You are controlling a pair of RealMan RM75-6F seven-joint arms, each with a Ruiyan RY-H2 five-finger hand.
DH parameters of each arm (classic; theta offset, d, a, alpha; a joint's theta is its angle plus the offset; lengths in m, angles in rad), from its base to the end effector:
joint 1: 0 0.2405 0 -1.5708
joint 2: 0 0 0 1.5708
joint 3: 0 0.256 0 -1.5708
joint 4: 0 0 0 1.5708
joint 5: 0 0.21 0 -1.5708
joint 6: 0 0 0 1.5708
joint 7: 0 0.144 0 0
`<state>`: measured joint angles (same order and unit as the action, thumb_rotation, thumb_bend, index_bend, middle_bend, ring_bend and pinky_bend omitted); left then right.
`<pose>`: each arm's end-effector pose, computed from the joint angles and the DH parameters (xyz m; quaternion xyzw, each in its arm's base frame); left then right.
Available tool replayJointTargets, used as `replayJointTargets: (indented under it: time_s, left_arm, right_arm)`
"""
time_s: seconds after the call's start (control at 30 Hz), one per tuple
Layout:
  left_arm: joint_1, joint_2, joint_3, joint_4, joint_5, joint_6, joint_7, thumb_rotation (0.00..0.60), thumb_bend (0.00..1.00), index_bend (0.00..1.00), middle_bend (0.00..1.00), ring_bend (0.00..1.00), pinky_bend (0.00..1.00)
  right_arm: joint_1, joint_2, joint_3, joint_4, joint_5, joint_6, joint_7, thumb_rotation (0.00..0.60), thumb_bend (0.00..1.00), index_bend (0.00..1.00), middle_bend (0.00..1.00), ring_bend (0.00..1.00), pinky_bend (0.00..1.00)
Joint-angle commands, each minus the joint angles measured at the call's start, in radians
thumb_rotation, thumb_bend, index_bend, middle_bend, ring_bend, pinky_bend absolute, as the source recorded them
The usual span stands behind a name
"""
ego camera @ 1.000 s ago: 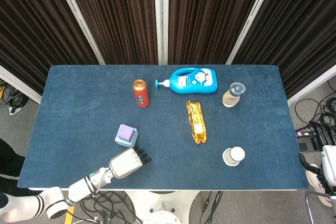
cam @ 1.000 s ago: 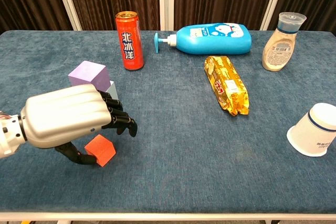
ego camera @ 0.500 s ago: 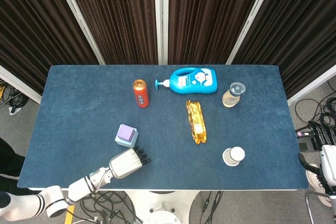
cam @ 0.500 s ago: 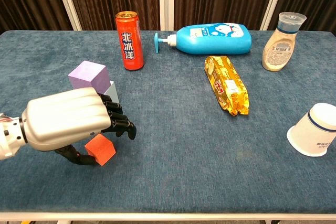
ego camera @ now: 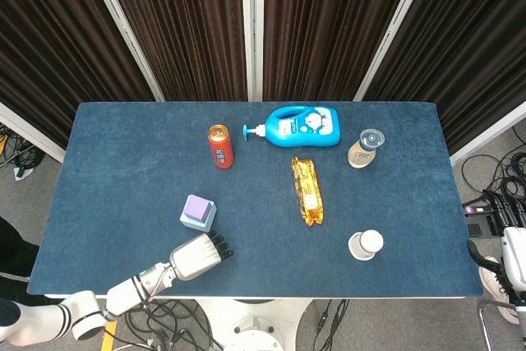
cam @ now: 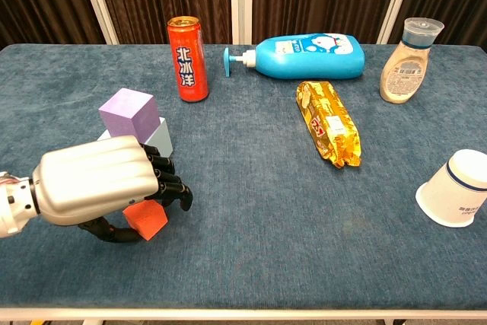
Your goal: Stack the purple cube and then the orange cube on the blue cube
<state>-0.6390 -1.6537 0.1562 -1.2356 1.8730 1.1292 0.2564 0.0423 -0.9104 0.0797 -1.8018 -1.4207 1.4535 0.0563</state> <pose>-0.1798 0.2343 -0.0693 -0.8911 -0.1015 -0.3626 0.2532 -0.3017 -0.1718 0.2096 0.5567 -0.4259 0.3785 0.6046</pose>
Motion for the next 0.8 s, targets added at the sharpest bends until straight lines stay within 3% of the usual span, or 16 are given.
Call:
replayJointTargets:
  time_s: [0.03,0.43,0.8]
  left_arm:
    - [0.000,-0.004,0.002,0.005,0.001,0.004,-0.004,0.600,0.27,0.42,0.58,0.41,0.48]
    - [0.022,0.027,0.017,-0.017,0.002,0.063,-0.061,0.600,0.31,0.46,0.61,0.42,0.48]
    - [0.103,0.319,0.016,-0.183,-0.100,0.130,0.009,0.600,0.31,0.47,0.65,0.44,0.48]
  right_arm:
    - [0.001,-0.001,0.001,0.000,0.003,-0.002,-0.003,0.600,0.23,0.05,0.09,0.00,0.00]
    - [0.002,-0.001,0.003,0.000,0.007,-0.002,-0.004,0.600,0.23,0.05,0.09,0.00,0.00]
    - [0.000,0.000,0.003,0.003,0.006,-0.001,0.004,0.600,0.23,0.05,0.09,0.00,0.00]
